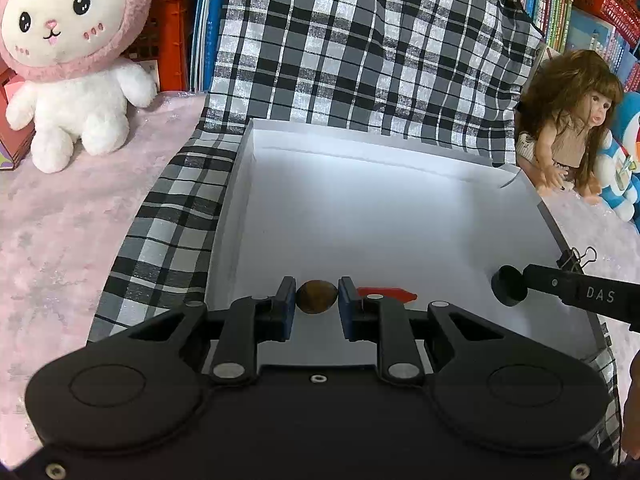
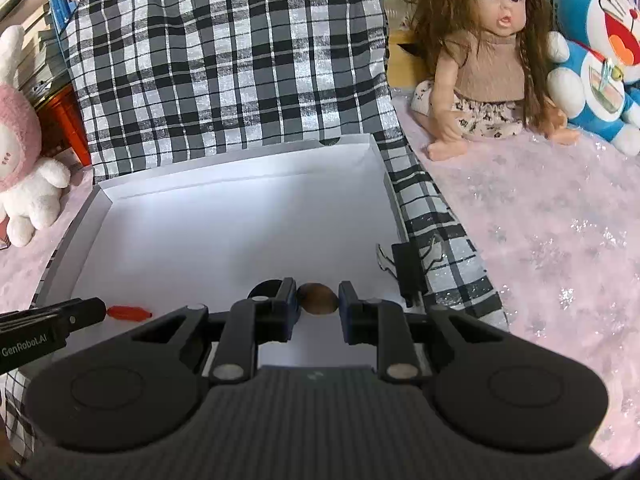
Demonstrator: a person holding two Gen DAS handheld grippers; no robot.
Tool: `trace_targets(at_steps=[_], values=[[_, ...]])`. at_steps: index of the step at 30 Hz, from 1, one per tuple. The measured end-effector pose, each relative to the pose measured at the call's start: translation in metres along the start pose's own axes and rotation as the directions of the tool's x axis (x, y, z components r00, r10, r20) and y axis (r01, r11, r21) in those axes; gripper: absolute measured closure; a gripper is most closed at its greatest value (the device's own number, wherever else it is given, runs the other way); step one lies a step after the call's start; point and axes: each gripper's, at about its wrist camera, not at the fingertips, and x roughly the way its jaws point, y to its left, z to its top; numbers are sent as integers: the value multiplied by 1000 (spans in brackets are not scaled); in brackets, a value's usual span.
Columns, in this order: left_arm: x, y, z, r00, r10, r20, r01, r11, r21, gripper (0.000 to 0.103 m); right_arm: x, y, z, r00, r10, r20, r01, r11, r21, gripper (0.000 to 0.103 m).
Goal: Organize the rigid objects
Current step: 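Lower the brown ball into the white box while the right gripper releases its ball there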
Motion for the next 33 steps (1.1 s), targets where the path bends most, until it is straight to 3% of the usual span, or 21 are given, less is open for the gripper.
trace_targets(at_steps=[25,30,33], values=[[3,-8,-1,1000,-16,20,15,999,45,80,4,-10,1,998,57,-16,-56,997,59,72],[0,-8,-2,999,-17,38,15,998,58,72,3,-12,0,998,65,-17,-64,996,64,71],[-4,-8,-2,998,-9,63,4,998,70,62,1,-12,0,997,71,-16,-70,996,62,66]])
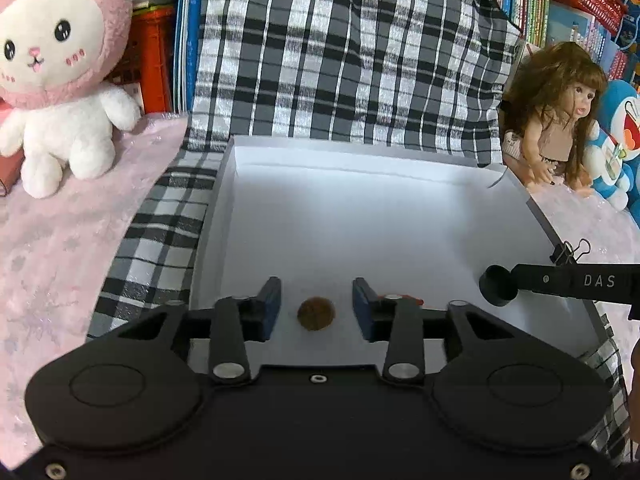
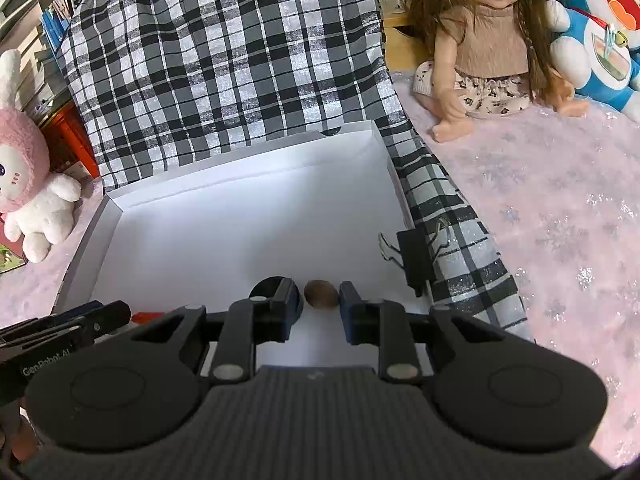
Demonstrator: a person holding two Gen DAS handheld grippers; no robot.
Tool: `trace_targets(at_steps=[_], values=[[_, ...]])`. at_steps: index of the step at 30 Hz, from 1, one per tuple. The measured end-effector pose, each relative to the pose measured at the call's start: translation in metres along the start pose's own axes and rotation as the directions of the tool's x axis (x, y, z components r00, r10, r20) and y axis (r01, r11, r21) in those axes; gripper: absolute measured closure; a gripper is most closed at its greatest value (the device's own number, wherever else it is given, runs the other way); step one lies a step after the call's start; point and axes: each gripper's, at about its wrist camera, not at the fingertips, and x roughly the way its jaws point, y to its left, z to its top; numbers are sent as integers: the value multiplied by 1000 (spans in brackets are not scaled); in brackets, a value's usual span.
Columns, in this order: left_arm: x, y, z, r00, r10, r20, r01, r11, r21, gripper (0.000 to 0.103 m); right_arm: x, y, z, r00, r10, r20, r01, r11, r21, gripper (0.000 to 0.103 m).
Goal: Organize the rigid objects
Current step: 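Lower the brown ball into the white box while the right gripper releases its ball there, then lift both grippers out of the white box back over the cloth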
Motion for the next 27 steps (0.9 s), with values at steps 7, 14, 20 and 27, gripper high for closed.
trace_targets(at_steps=[7,14,20,27], values=[[-13,-5,0,999,7,33,-8,1000,30,53,-8,-1,-1,1000,18,6,-18,1000,-9,57],[-37,-9,-11,997,-10,73,5,998,63,42,-33,3,-9,998,47,49,-43,996,-79,51],[-62,-11,-27,993,-63,103,58,997,54,29,-60,5,-25,991,102,85,-89,986,-140,42],[-95,-17,-55,982,-115,153,106,992,68,23,-88,1,-55,979,159,130,-134,974,-184,34]])
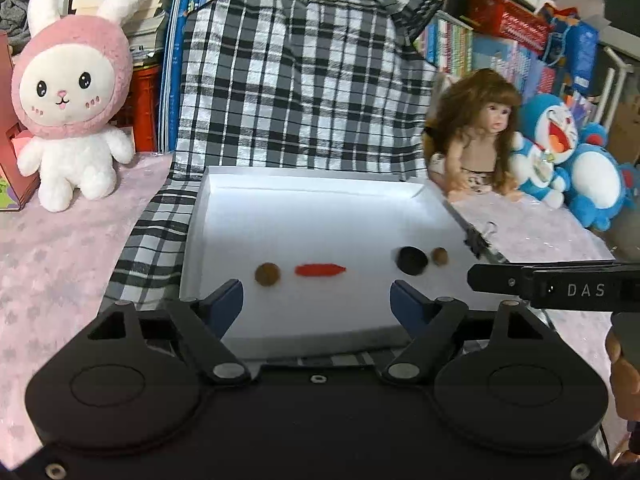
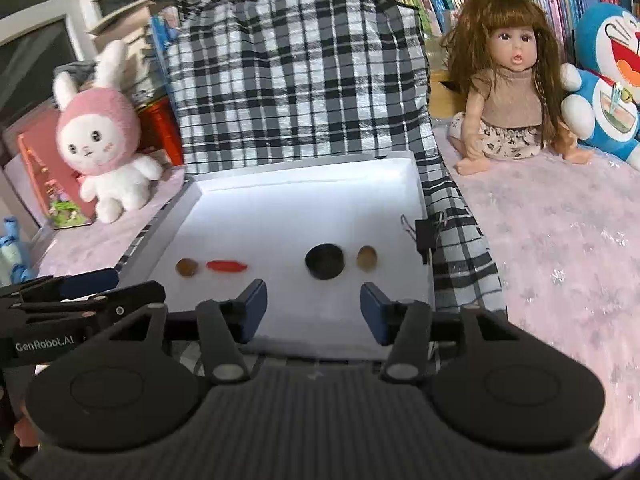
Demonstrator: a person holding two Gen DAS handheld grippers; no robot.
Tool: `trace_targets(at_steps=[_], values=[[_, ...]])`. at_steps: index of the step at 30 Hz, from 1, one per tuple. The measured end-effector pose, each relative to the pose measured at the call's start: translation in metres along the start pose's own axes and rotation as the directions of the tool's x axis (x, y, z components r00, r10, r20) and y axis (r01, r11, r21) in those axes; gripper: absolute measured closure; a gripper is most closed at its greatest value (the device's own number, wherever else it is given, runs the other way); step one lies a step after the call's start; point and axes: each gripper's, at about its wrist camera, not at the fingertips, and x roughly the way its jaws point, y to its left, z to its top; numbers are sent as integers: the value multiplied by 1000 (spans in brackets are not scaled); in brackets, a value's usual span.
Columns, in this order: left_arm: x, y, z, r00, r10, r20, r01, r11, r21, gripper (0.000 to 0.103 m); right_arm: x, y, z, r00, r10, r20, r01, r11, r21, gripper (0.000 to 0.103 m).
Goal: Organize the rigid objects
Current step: 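Lift both grippers out of the white box back over the cloth, then move the left gripper toward the blue comb while the right gripper approaches the binder clip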
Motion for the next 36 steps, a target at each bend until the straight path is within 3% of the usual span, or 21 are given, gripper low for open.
trace_targets(at_steps=[11,21,30,36], values=[[-48,-18,-49,996,-17,88,14,999,35,16,-47,18,-48,994,20,111,-3,988,-153,21],[-66,-24,-96,995,15,94,-19,999,41,18,-65,21,-92,989,-4,145,38,972,-233,20],[-80,-23,-129,994,60,96,-64,997,38,36,-70,27,-128,985,-21,170,61,971,-233,20],[-78,-31,-141,996,58,70,-63,995,74,57,-71,30,-144,985,-40,169,83,963,-254,21]])
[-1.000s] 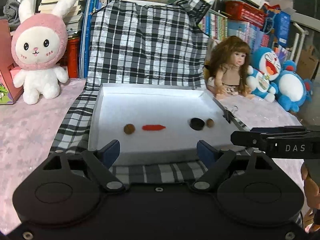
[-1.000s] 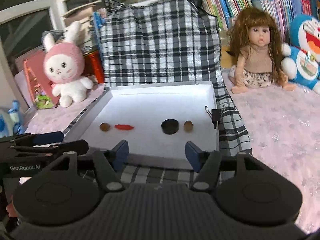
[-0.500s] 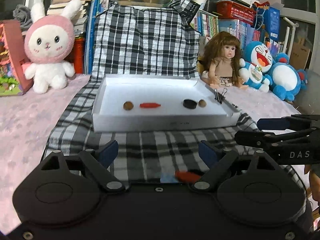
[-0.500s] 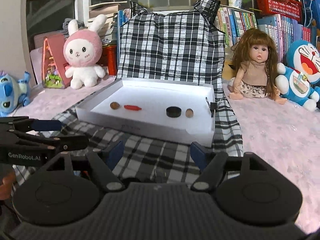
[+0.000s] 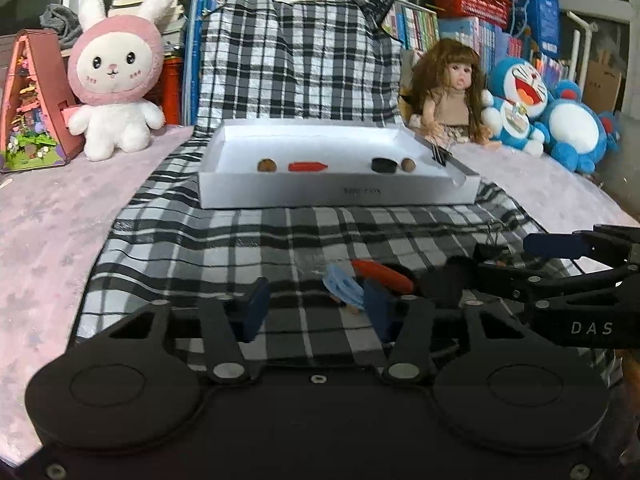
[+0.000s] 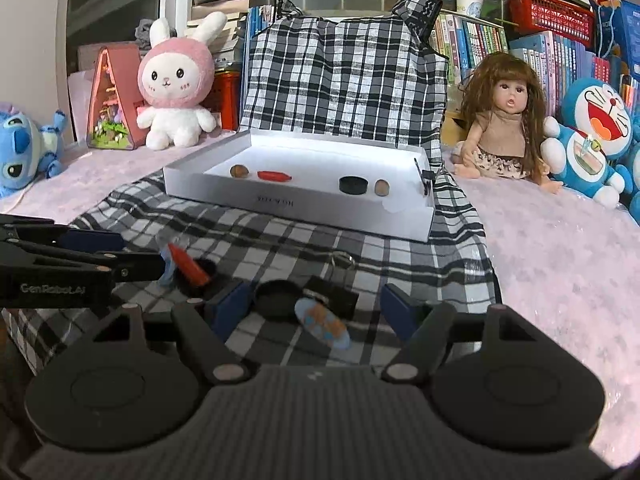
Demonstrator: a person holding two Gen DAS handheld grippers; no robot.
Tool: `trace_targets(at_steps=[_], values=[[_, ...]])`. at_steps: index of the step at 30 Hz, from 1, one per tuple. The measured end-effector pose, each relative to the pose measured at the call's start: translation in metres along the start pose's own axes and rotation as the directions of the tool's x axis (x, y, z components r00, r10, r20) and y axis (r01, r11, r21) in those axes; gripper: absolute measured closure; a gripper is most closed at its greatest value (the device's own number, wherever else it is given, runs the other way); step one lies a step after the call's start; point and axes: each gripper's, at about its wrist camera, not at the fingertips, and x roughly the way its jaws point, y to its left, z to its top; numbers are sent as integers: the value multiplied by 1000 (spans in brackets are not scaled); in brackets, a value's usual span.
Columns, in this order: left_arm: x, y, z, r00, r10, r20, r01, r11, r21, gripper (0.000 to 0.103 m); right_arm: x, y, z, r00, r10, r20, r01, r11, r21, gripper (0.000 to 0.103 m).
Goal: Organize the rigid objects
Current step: 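Move the left gripper toward the blue comb while the right gripper approaches the binder clip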
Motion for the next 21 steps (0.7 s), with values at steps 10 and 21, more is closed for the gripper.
trace_targets(at_steps=[10,21], values=[[9,-16,1,1000,-16,13,16,999,33,69,2,1,-8,999,-18,-32,18,1000,-6,53],[5,-19,-3,999,17,33,-20,995,96,64,12,4,-3,998,37,-48,-37,999,-12,56]])
